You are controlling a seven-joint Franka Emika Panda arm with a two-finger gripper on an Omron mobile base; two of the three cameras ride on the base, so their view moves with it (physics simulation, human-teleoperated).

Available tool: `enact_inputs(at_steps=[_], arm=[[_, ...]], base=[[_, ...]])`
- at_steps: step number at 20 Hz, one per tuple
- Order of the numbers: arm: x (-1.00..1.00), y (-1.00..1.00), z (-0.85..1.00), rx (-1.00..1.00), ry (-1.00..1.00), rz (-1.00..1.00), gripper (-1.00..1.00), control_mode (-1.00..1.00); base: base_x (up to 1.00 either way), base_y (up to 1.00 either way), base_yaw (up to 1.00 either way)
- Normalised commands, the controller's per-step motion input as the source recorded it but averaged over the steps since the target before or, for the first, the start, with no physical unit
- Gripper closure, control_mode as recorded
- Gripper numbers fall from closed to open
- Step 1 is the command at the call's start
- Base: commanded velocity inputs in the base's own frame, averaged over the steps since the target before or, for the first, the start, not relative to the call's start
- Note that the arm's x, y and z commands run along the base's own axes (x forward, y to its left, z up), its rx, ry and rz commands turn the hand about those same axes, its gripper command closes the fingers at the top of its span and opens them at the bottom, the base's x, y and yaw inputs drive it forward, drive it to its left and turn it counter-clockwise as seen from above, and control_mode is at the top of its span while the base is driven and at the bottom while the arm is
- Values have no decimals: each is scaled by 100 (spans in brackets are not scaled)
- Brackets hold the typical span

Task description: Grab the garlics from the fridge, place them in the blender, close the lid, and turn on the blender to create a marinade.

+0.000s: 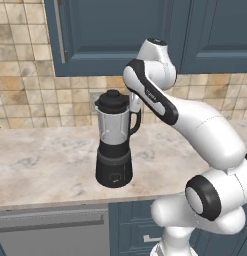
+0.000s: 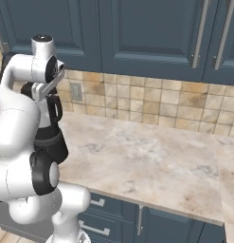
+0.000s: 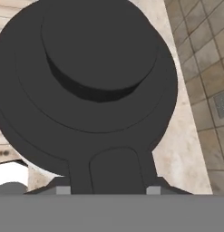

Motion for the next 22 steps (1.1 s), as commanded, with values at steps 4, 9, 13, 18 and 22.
enact_inputs(at_steps=[4,9,13,18,22], arm=[[0,0,-9,-13,10,-12,100,-100],[0,12,-15,-8,10,-1,100,-100],[0,33,-13,-5,4,2,-100,-100],[-3,13,0,-2,0,2,-100,-100],[-6,3,2,-2,-5,3,-100,-100]], base=[[0,0,0],[0,0,0],[0,0,0],[0,0,0],[0,0,0]])
